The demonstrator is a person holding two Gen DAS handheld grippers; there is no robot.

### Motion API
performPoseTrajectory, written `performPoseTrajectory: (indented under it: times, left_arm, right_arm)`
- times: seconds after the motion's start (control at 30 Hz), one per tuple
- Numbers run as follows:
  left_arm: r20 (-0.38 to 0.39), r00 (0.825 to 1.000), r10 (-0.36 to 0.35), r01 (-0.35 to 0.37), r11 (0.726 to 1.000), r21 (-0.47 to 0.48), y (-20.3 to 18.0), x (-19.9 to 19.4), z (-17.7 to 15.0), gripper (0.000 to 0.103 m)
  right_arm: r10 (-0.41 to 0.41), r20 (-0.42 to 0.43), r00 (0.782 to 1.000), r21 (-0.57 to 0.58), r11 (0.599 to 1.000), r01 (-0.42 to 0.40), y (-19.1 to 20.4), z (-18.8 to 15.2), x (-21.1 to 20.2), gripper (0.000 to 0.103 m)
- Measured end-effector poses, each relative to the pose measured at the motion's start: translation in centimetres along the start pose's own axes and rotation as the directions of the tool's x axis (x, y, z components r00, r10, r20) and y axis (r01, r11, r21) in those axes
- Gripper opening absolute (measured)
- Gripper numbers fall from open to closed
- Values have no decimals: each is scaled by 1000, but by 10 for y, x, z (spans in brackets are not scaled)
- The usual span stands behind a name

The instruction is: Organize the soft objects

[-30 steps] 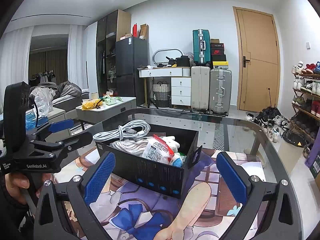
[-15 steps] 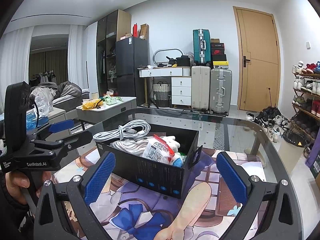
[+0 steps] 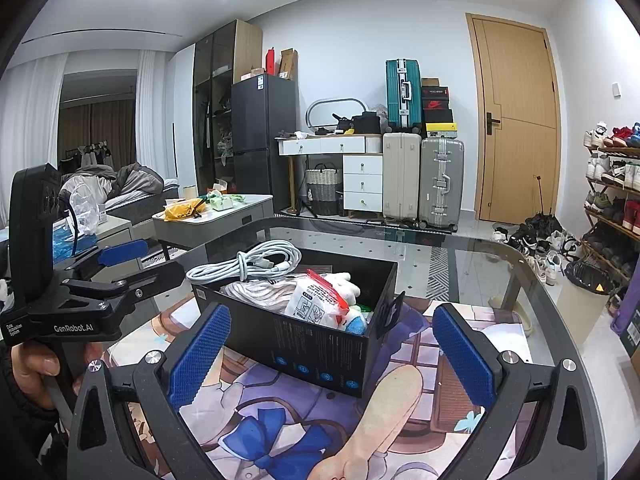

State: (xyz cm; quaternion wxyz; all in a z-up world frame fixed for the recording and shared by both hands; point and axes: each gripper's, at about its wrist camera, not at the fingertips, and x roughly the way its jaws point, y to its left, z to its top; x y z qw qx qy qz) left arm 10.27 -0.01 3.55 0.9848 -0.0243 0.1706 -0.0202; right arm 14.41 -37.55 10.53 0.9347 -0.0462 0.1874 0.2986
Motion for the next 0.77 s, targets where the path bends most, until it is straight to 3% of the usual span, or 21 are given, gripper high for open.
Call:
performPoseTrajectory:
  times: [0.53, 0.77]
  left_arm:
    - [1, 1000, 9, -9, 1000, -1, -2, 1, 3, 103]
    - [9, 999, 46, -46, 999, 2, -4, 1, 2, 103]
  right_arm:
    - [2, 4, 1000, -4, 1000, -2, 2, -1, 3, 103]
    - [3, 2, 1000, -7, 1000, -3, 3, -1, 2, 103]
